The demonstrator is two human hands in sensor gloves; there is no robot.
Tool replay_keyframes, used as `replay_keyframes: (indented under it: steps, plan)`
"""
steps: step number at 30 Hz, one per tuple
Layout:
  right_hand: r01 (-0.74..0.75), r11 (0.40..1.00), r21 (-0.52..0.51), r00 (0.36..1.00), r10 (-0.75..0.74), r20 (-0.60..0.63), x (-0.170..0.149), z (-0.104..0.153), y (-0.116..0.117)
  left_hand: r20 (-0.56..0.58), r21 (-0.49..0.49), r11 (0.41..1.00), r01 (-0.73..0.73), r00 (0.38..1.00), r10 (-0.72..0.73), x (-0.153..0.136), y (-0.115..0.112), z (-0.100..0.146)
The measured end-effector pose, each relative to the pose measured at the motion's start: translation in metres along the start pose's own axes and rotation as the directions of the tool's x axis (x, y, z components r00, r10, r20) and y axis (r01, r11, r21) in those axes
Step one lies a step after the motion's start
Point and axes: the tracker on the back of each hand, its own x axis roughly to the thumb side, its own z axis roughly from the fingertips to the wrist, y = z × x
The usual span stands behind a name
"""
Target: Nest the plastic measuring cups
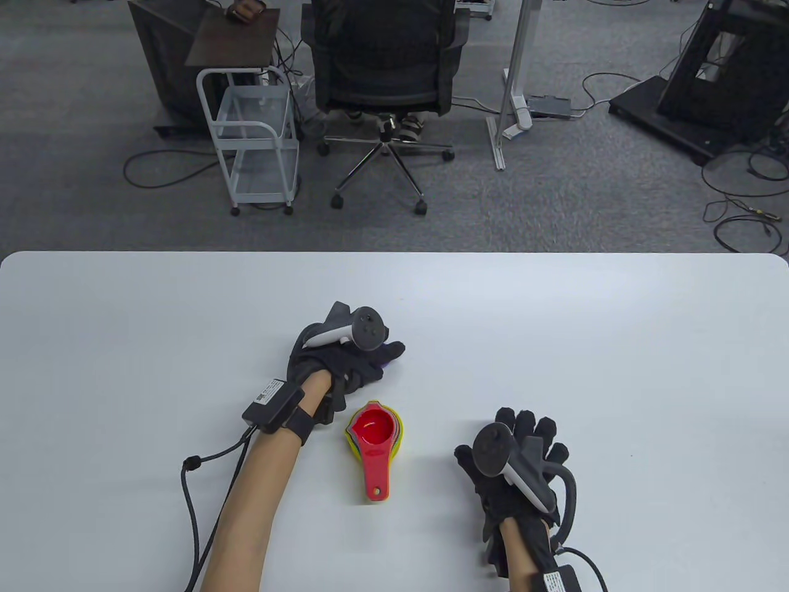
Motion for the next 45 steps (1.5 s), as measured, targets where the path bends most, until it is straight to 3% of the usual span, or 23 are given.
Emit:
replay_keyframes:
  steps: [3, 10, 13, 17, 25, 28, 32, 37, 45]
  plan:
    - [0.004, 1.000, 0.000, 1.000, -0.004, 0.001, 0.000, 0.001, 0.000, -0.044, 0.054, 0.994, 0.091, 0.995, -0.088, 0.000, 0.002, 0.004]
    - [0.012, 1.000, -0.002, 0.999, -0.012, 0.029, 0.005, 0.004, -0.002, -0.113, 0.169, 0.985, 0.015, 0.994, 0.005, -0.008, 0.003, 0.031]
    - [0.016, 1.000, 0.005, 0.999, -0.017, 0.040, 0.007, 0.005, -0.003, -0.133, 0.256, 0.966, -0.018, 0.990, 0.054, -0.003, 0.008, 0.061]
    - [0.014, 1.000, 0.011, 0.999, -0.014, 0.052, 0.009, 0.004, -0.003, -0.070, 0.363, 0.926, -0.099, 0.989, 0.133, 0.012, 0.008, 0.101]
    - [-0.004, 1.000, 0.002, 0.997, 0.004, 0.081, 0.016, 0.005, -0.006, -0.025, 0.445, 0.883, -0.149, 0.983, 0.179, 0.057, -0.004, 0.155]
    - [-0.012, 1.000, 0.003, 0.996, 0.011, 0.086, 0.018, 0.006, -0.006, -0.019, 0.455, 0.867, -0.204, 0.971, 0.239, 0.072, -0.010, 0.163]
    - [-0.013, 1.000, 0.015, 0.997, 0.012, 0.078, 0.017, 0.005, -0.006, -0.097, 0.492, 0.844, -0.213, 0.950, 0.297, 0.087, -0.019, 0.168]
    - [-0.006, 1.000, 0.028, 0.998, 0.005, 0.063, 0.014, 0.003, -0.005, -0.195, 0.503, 0.812, -0.296, 0.876, 0.441, 0.106, -0.032, 0.165]
    - [-0.010, 0.999, 0.030, 0.997, 0.007, 0.081, 0.018, 0.006, -0.006, -0.331, 0.476, 0.868, -0.142, 0.885, 0.326, 0.127, -0.045, 0.147]
